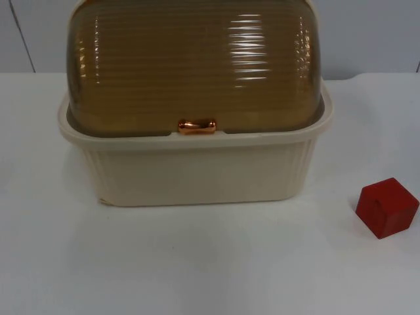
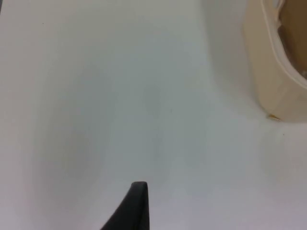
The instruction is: Open the box lid with the left hand, place the block into the box with the right hand, then close the box lid with the left hand.
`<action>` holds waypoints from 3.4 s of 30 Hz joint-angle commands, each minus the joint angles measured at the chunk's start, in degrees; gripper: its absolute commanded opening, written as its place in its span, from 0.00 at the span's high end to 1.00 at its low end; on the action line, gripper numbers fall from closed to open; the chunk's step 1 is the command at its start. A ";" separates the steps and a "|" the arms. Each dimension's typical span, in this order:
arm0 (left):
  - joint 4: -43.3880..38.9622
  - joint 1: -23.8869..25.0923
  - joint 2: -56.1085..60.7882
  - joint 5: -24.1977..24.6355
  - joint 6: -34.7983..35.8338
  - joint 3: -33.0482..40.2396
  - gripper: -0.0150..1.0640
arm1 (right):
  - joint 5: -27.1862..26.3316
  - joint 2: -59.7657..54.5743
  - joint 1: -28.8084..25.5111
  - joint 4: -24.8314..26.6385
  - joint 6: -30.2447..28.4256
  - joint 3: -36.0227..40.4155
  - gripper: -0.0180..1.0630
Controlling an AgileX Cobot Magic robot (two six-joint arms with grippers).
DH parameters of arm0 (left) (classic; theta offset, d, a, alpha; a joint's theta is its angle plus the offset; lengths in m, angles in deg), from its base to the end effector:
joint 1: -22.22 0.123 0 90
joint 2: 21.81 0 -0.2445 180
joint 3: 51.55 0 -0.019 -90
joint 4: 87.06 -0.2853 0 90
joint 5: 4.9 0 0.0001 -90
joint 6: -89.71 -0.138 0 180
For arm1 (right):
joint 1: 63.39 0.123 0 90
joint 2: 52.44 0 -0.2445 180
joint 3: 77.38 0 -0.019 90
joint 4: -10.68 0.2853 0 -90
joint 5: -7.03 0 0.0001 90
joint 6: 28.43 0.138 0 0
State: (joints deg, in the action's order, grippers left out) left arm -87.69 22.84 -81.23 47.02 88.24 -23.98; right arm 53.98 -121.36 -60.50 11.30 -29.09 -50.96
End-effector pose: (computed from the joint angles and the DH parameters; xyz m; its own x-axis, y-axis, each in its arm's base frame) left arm 0.2501 0.0039 0.2634 -0.7538 0.0243 -0.6567 0.0079 0.9996 0.0278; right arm 0.2818 0.0153 0.2343 -0.7899 -0.0440 -0.6117 -0.0585 0.9983 0.0037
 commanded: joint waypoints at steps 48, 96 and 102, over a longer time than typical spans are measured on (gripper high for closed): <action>-11.70 -34.02 -36.56 -21.34 -27.57 -3.46 0.99 | -0.99 0.07 -0.40 0.15 -0.47 -0.45 0.01; -19.64 -36.47 -48.53 -46.01 -28.06 -3.46 0.99 | -1.33 0.07 -0.40 -0.08 -0.20 -0.45 0.01; -19.53 -34.52 -48.53 -46.91 -28.06 -3.46 0.99 | -1.33 0.07 -0.40 -0.08 -0.20 -0.45 0.01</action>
State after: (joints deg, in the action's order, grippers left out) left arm -107.20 -12.77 -129.61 0.80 59.69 -27.18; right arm 53.60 -121.47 -60.50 11.19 -29.28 -50.96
